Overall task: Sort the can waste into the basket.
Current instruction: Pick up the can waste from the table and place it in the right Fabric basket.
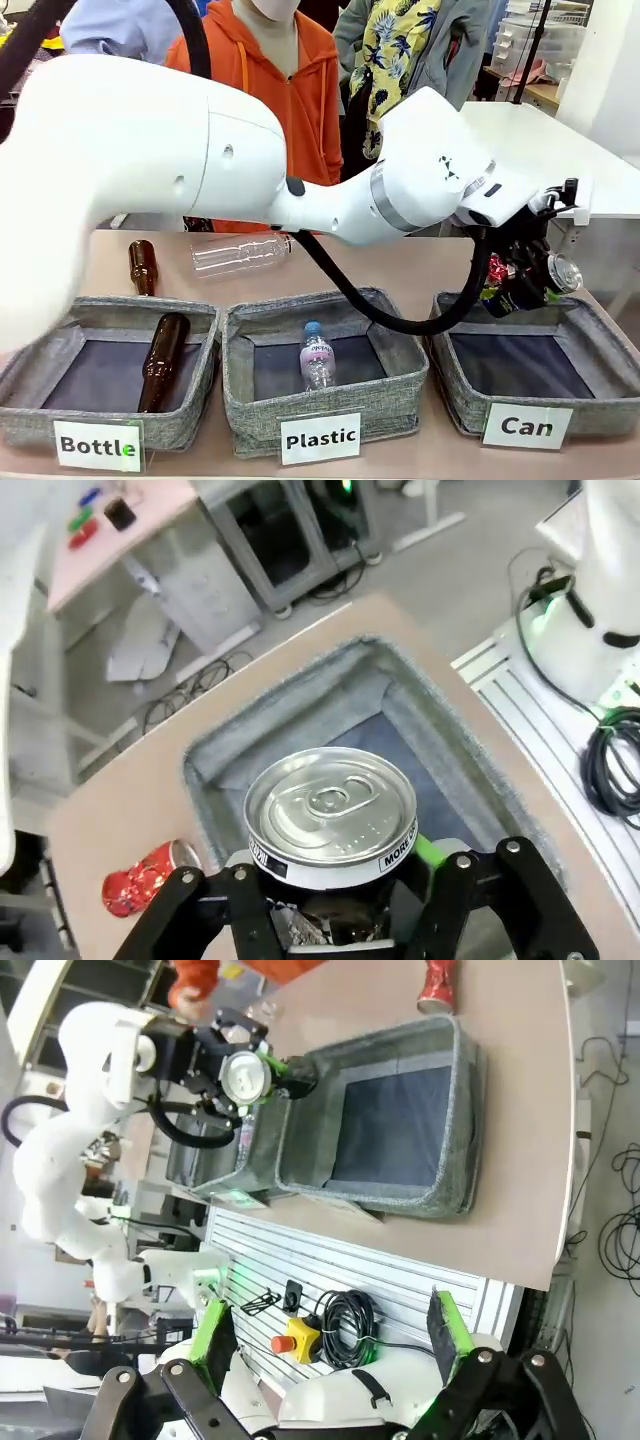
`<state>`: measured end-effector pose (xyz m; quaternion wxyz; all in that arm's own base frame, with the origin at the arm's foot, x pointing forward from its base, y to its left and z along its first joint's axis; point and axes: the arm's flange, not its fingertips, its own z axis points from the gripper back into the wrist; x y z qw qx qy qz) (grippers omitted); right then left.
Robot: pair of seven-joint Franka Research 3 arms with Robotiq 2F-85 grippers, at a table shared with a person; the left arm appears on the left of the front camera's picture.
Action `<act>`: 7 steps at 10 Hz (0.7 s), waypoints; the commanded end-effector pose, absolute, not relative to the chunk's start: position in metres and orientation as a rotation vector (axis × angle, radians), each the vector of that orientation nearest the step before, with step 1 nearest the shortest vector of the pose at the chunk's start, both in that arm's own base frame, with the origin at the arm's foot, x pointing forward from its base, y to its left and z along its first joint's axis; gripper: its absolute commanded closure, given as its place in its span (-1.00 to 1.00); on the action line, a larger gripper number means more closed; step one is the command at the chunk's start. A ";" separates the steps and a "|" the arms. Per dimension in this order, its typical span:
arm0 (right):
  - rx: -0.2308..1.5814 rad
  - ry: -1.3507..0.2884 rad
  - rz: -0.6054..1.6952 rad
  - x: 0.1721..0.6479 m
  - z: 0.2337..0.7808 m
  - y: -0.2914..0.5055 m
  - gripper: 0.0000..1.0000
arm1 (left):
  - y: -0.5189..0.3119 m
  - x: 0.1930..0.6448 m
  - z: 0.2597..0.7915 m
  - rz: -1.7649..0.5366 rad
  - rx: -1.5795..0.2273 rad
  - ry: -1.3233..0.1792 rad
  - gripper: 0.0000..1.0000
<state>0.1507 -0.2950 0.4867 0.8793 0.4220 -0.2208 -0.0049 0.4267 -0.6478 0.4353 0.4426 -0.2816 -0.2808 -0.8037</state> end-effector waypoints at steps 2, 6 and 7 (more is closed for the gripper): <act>0.890 -0.446 -0.040 0.148 0.490 -0.292 -1.00 | -0.660 0.439 0.442 -1.993 -0.695 -0.626 0.18; 0.890 -0.446 -0.040 0.148 0.490 -0.292 -1.00 | -0.659 0.427 0.442 -2.032 -0.683 -0.615 -1.00; 0.890 -0.446 -0.040 0.148 0.490 -0.292 -1.00 | -0.658 0.425 0.443 -2.038 -0.688 -0.616 -1.00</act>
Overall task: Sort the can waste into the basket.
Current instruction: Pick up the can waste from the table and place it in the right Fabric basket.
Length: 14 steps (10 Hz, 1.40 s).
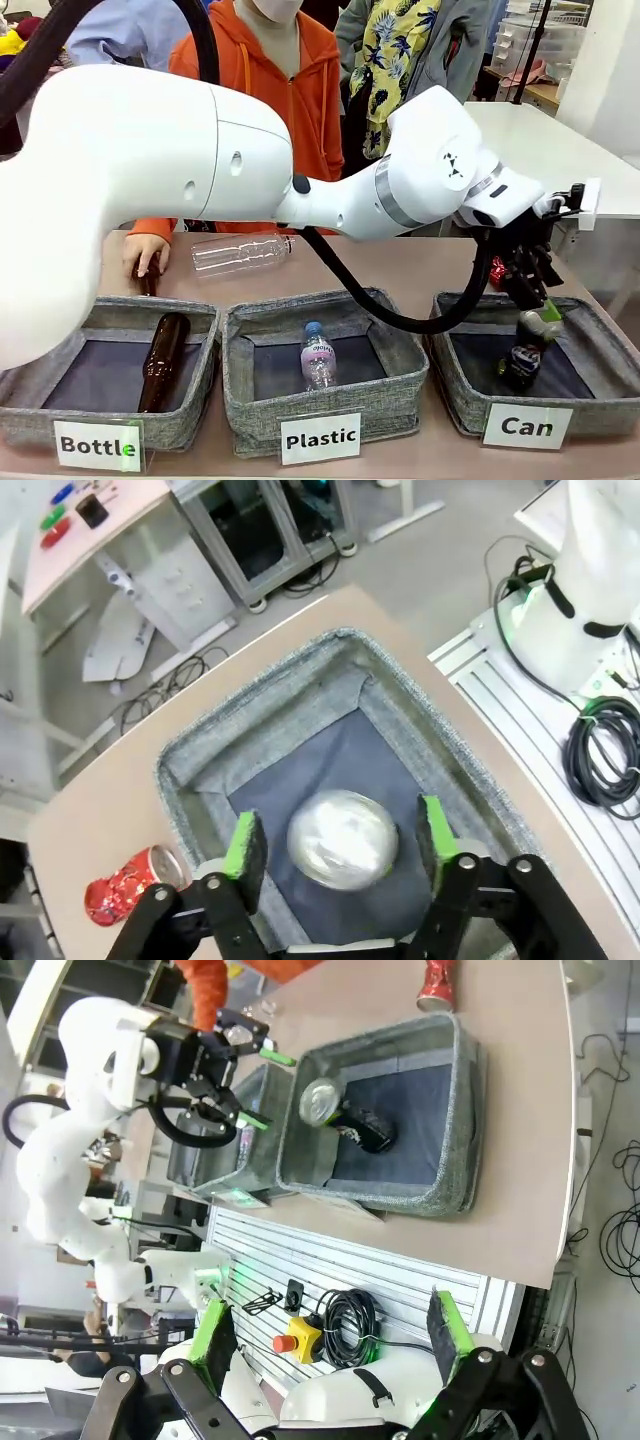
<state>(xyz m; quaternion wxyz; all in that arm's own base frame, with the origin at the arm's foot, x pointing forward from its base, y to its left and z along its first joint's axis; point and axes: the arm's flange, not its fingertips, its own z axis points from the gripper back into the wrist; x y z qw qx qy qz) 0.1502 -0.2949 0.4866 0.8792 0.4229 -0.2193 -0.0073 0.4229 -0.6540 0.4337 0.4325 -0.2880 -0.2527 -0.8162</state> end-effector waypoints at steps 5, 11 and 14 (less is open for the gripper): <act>0.890 -0.446 -0.040 0.148 0.490 -0.292 -1.00 | -0.650 0.422 0.446 -2.033 -0.709 -0.612 -1.00; 0.952 -0.400 -0.092 0.189 0.491 -0.265 -1.00 | -0.563 0.404 0.479 -1.943 -0.602 -0.531 -1.00; 0.961 -0.337 -0.149 0.246 0.490 -0.189 -1.00 | -0.483 0.394 0.490 -1.884 -0.512 -0.575 -1.00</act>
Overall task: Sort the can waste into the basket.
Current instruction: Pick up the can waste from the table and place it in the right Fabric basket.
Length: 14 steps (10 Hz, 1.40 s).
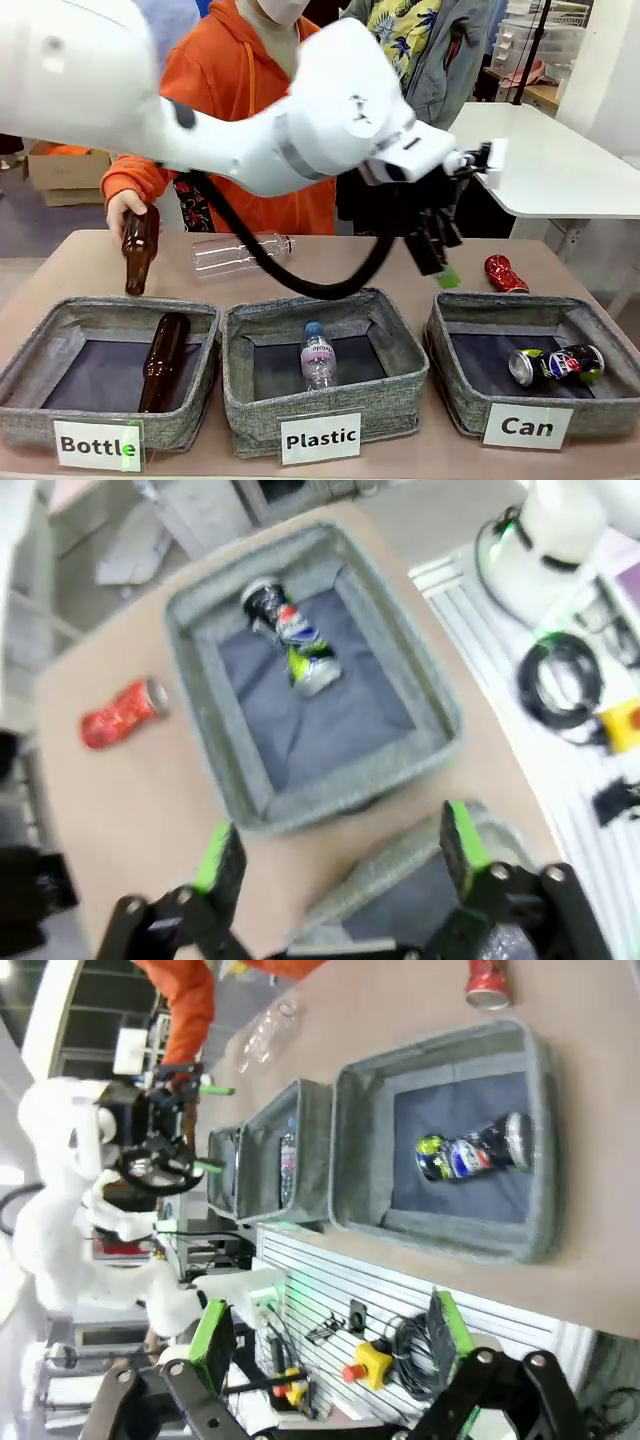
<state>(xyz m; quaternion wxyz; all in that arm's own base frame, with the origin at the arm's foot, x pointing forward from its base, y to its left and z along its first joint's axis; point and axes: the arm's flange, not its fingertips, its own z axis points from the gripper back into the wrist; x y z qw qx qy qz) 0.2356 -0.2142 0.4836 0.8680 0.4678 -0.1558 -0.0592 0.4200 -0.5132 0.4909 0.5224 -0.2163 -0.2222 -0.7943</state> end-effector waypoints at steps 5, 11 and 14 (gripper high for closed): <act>0.881 -0.359 -0.215 0.226 0.472 -0.205 -1.00 | -0.446 0.398 0.485 -1.847 -0.564 -0.581 -1.00; 0.821 -0.364 -0.157 0.223 0.475 -0.205 -1.00 | -0.439 0.401 0.485 -1.816 -0.575 -0.588 -1.00; 0.830 -0.324 -0.118 0.235 0.476 -0.187 -1.00 | -0.415 0.403 0.490 -1.775 -0.603 -0.541 -1.00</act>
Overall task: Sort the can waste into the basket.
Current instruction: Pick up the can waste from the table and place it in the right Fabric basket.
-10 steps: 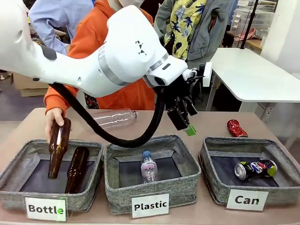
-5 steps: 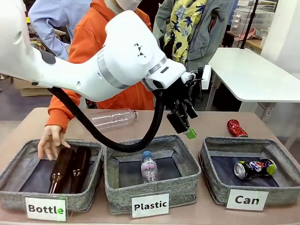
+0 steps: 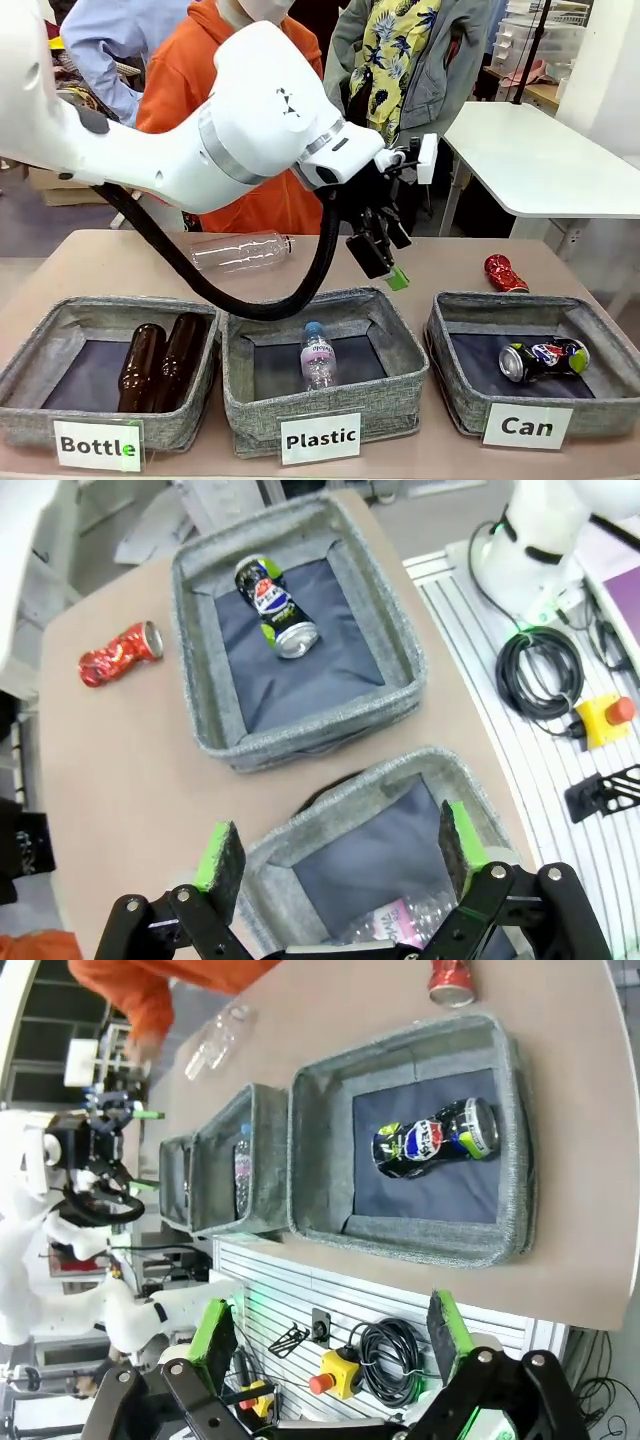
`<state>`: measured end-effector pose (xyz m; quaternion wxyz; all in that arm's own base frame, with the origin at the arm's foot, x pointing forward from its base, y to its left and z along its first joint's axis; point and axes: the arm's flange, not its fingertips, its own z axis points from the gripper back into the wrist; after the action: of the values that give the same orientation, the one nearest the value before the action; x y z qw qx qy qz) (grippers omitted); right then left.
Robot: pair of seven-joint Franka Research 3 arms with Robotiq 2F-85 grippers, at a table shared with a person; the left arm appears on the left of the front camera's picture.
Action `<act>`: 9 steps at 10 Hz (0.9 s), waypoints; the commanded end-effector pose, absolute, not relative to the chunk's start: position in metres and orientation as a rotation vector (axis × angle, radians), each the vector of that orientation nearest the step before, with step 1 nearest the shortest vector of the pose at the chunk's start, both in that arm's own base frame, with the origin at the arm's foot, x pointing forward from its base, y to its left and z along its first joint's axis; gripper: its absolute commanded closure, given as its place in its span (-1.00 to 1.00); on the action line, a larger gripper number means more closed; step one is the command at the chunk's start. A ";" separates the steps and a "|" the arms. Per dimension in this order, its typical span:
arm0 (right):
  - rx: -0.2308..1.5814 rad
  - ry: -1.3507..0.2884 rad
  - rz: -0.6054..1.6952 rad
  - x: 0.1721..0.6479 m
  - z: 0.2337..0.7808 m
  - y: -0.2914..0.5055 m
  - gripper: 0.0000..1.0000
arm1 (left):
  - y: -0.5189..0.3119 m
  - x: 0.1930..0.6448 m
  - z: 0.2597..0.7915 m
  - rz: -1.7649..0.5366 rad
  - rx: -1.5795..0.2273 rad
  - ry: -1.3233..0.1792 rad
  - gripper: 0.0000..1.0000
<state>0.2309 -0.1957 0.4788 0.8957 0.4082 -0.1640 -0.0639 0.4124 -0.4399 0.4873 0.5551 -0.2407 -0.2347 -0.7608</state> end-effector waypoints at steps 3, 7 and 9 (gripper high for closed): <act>0.863 -0.261 -0.050 0.264 0.473 -0.123 -1.00 | -0.307 0.404 0.500 -1.494 -0.671 -0.447 -1.00; 1.065 -0.143 0.051 0.291 0.463 -0.032 -1.00 | -0.097 0.363 0.495 -0.843 -0.859 -0.447 -1.00; 1.204 0.014 0.048 0.306 0.456 -0.022 -1.00 | 0.007 0.343 0.462 -0.465 -1.001 -0.403 -1.00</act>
<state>0.3080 -0.0239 0.4677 0.8425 0.5359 -0.0320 0.0454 0.3475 -0.0242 0.4659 0.8227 -0.4337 -0.1767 -0.3222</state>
